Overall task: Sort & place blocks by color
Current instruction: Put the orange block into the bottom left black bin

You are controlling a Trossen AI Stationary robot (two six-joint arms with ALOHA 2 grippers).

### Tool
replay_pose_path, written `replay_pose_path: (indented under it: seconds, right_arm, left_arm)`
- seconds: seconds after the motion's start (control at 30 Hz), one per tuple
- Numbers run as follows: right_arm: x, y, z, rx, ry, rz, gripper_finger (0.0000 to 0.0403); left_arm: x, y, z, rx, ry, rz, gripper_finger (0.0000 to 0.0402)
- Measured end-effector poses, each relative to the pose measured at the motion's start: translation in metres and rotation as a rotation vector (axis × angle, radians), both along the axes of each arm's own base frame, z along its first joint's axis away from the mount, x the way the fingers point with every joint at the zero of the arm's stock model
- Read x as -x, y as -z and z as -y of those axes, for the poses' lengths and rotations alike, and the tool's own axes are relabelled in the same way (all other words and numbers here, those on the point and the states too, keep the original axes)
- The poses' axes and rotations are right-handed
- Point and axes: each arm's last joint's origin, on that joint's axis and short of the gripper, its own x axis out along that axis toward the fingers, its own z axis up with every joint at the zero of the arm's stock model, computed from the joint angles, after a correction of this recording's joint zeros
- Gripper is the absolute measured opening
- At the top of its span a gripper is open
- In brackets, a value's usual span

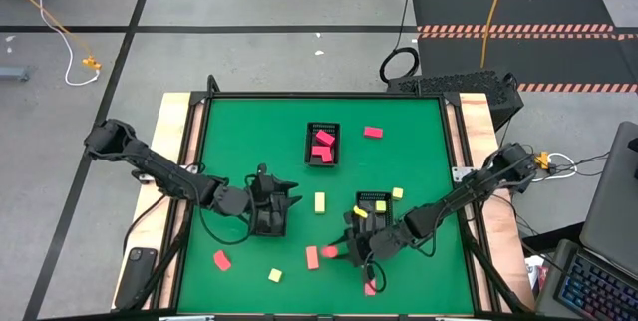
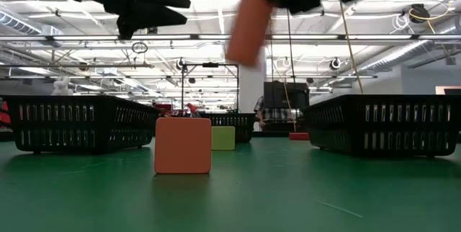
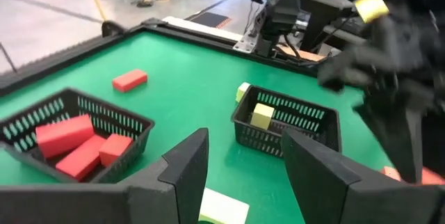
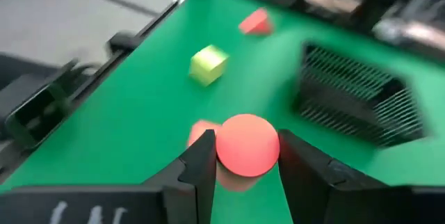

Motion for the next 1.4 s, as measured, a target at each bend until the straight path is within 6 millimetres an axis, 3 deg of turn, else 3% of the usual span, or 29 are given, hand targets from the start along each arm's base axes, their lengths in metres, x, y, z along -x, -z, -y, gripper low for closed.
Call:
replay_pose_path:
  seconds: [0.23,0.5,0.7,0.87,1.0,1.17,1.4]
  right_arm:
    - [-0.009,-0.033,0.027,0.075,0.182,0.210,0.0119]
    - [-0.023,-0.034,0.062,-0.016,0.218,0.199,0.0119]
    - [-0.027,-0.035,0.075,-0.008,0.254,0.205,0.0119]
    - [-0.029,-0.036,0.081,-0.013,0.251,0.217,0.0119]
    - [-0.031,-0.036,0.087,-0.025,0.259,0.216,0.0119]
    - [-0.033,-0.043,0.089,-0.098,0.222,0.274,0.0119]
    - [-0.035,-0.042,0.091,-0.112,0.225,0.287,0.0119]
  left_arm:
    - [0.003,-0.005,0.011,-0.141,0.074,0.014,0.0184]
    - [-0.001,0.005,0.017,-0.211,0.105,-0.018,0.0193]
    - [-0.008,0.013,0.013,-0.199,0.039,-0.026,0.0254]
    - [-0.009,0.013,0.015,-0.194,0.059,-0.014,0.0316]
    - [-0.008,0.014,0.016,-0.191,0.084,-0.019,0.0343]
    - [-0.011,0.015,0.012,-0.191,0.063,-0.021,0.0337]
    - [-0.018,0.019,0.008,-0.192,0.041,0.001,0.0292]
